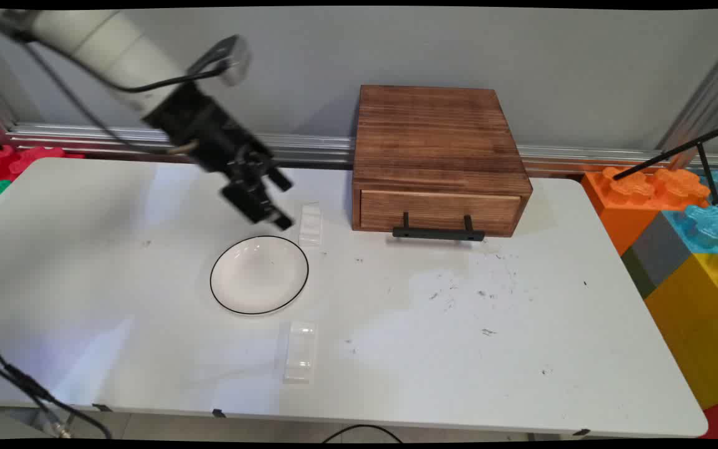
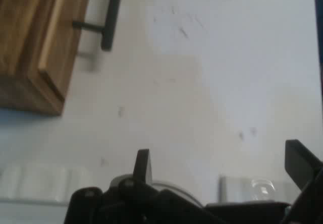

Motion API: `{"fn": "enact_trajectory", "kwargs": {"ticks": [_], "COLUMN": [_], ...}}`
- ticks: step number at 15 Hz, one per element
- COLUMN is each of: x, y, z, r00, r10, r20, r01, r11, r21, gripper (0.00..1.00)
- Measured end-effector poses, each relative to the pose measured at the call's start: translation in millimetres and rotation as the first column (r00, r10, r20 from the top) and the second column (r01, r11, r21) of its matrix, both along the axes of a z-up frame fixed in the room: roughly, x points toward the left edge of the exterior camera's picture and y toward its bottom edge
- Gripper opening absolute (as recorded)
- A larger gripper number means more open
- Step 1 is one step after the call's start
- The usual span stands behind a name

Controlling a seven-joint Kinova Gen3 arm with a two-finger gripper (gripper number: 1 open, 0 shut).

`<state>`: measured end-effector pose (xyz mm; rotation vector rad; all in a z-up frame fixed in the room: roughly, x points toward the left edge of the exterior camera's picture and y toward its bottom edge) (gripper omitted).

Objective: Open the drawer

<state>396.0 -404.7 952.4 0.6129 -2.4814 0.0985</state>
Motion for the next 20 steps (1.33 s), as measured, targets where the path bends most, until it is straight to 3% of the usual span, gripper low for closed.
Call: {"fn": "enact_trajectory", "kwargs": {"ticks": [9,20], "x": [-103.9,-187.3], "y": [-51.7,-85.3], "z": [1.8,-52.1], "r00": [0.999,0.992], "r10": [0.001,-0.043], "r20": [0.039,0.120], "r01": [0.002,0.064], "r11": [0.996,0.982], "r21": [-0.093,-0.178], "gripper": [1.00,1.00]}}
